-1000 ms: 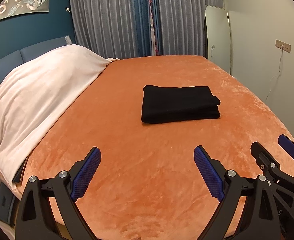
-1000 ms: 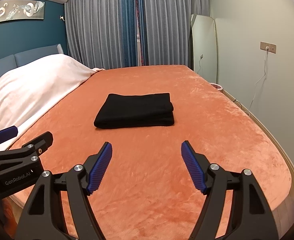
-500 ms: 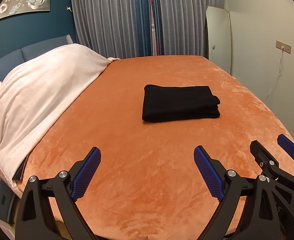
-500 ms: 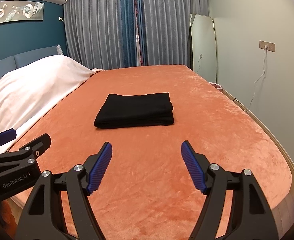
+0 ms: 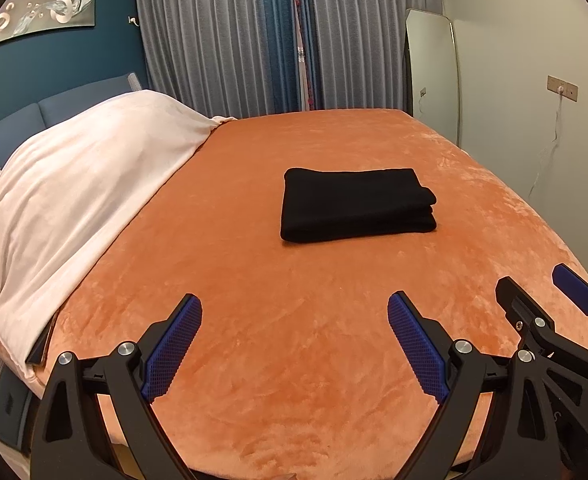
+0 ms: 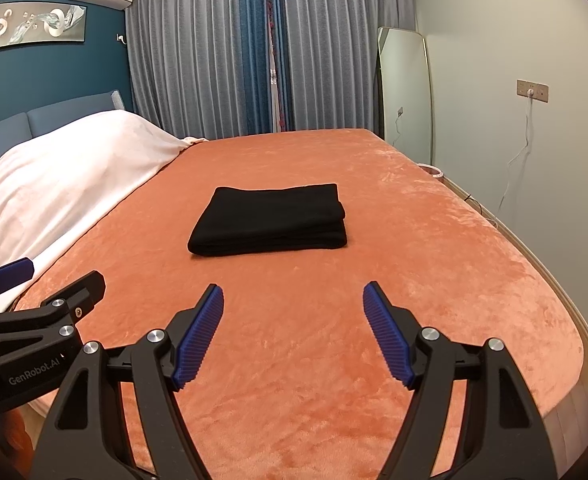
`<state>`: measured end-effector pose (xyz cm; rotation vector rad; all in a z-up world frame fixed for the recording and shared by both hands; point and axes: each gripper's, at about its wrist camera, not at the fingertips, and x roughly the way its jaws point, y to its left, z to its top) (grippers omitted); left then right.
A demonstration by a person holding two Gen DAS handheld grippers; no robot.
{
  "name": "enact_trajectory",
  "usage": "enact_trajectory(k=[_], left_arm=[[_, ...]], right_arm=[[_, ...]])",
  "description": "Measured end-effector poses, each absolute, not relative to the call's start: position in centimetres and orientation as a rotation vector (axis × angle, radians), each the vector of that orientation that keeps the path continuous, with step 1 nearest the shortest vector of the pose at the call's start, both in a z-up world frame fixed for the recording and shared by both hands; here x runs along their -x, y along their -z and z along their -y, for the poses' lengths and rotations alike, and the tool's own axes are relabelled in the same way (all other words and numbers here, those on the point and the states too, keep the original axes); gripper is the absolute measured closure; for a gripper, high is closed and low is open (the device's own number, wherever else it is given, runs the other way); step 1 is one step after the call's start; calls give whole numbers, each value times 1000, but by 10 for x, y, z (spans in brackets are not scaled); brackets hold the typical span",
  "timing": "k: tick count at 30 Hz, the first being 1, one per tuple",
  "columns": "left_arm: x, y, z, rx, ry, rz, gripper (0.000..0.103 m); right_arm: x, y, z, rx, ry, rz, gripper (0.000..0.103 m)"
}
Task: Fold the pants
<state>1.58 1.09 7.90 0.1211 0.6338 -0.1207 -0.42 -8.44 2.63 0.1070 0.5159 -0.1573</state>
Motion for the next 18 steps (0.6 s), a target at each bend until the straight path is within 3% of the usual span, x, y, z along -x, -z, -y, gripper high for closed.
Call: enact_trajectory(k=[18], left_arm=[[-17, -77, -13, -128, 122, -636, 11]], right_arm=[[5, -26, 87, -110, 159, -519, 33]])
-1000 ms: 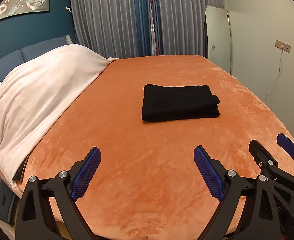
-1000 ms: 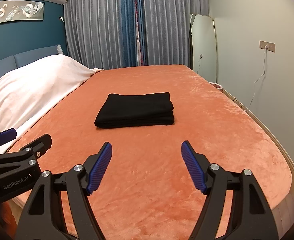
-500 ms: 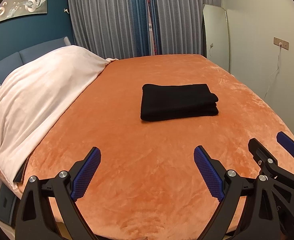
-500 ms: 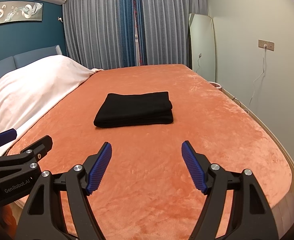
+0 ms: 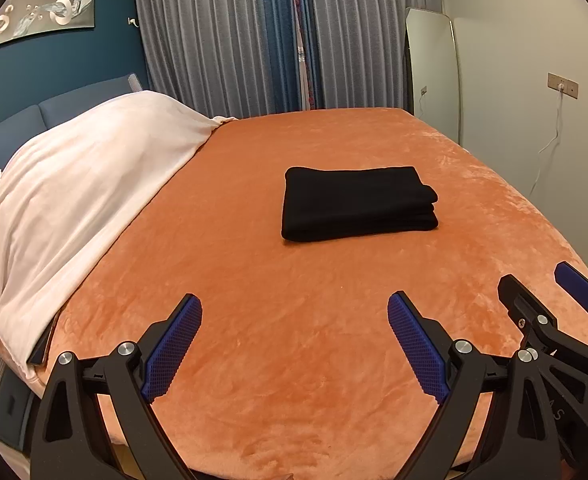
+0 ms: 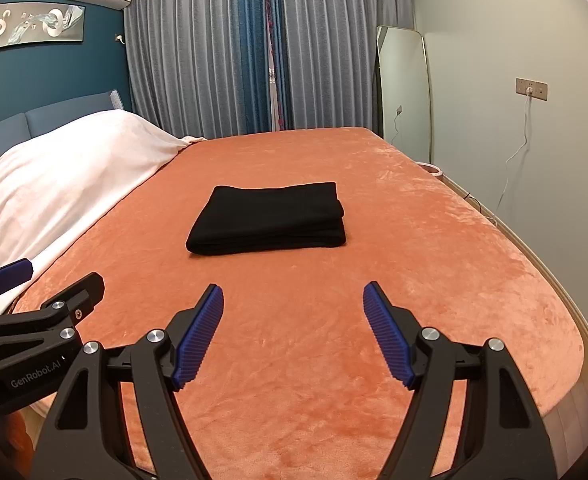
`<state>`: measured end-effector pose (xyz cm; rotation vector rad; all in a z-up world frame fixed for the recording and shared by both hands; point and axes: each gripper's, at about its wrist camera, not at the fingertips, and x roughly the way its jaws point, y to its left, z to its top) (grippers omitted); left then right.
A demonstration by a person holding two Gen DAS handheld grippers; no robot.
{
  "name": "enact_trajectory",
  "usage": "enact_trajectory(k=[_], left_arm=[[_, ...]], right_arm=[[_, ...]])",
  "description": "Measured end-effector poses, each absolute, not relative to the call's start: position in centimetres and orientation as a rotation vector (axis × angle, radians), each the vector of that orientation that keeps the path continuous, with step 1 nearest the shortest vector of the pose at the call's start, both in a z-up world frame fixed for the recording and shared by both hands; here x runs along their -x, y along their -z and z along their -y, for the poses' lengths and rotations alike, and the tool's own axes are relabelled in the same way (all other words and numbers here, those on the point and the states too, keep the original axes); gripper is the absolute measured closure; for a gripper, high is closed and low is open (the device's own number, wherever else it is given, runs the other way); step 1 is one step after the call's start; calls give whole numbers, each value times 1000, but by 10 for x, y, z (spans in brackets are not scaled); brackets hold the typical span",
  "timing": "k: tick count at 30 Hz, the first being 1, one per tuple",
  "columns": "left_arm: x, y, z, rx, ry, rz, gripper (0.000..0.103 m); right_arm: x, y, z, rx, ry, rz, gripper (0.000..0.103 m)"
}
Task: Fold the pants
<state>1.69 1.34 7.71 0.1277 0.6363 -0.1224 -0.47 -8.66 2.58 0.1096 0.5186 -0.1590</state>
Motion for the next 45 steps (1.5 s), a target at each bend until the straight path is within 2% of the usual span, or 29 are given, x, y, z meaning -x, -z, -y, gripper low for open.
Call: enact_trajectory(k=[45], left_arm=[[-16, -77, -13, -126, 153, -643, 11]], right_arm=[[6, -26, 88, -114, 167, -516, 33]])
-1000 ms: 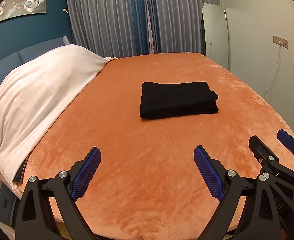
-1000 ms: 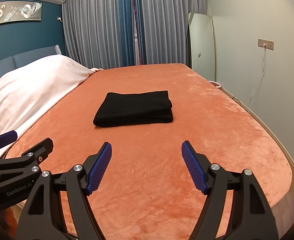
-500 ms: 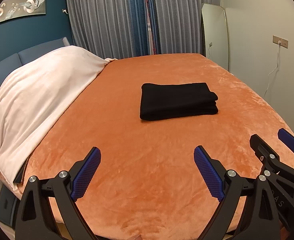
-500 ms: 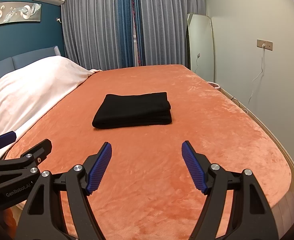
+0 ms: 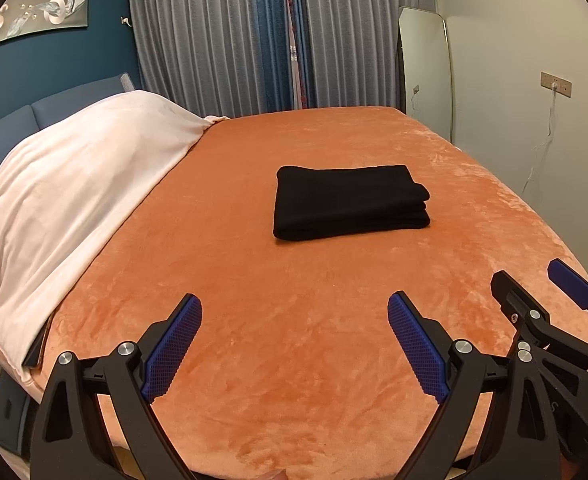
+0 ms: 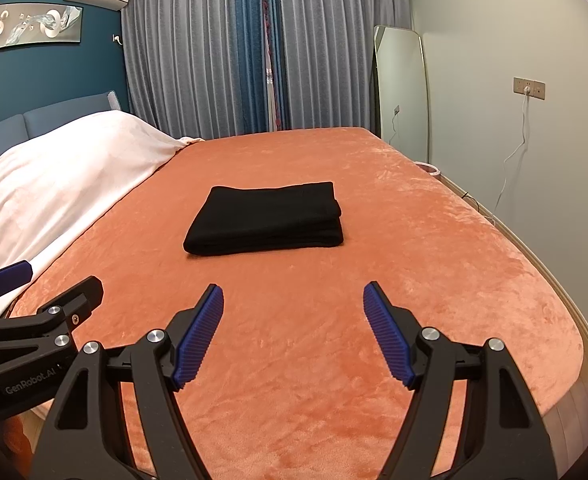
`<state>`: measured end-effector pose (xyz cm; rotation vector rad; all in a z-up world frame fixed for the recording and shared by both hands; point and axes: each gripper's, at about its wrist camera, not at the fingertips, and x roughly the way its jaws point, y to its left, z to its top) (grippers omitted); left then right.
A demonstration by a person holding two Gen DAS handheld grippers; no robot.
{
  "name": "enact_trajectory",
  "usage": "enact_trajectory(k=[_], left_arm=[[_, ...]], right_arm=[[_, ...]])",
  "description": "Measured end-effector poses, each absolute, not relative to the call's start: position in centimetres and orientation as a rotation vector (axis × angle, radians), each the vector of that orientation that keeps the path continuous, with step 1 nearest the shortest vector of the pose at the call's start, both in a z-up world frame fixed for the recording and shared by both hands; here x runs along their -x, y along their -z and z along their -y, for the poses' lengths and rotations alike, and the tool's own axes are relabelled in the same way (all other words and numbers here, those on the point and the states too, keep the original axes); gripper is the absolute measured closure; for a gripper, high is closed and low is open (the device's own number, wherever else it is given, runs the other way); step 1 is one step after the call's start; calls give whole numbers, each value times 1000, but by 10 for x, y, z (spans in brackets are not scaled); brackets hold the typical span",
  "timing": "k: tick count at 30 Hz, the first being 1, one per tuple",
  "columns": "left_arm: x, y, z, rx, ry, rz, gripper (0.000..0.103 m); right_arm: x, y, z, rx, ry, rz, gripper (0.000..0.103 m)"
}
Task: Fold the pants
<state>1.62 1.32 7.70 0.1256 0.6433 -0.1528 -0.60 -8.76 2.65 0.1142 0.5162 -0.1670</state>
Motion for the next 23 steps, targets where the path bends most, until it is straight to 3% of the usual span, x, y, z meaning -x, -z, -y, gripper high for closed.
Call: enact_trajectory(k=[23], left_arm=[[-23, -62, -14, -125, 142, -655, 11]], right_arm=[[4, -20, 97, -126, 187, -530, 32]])
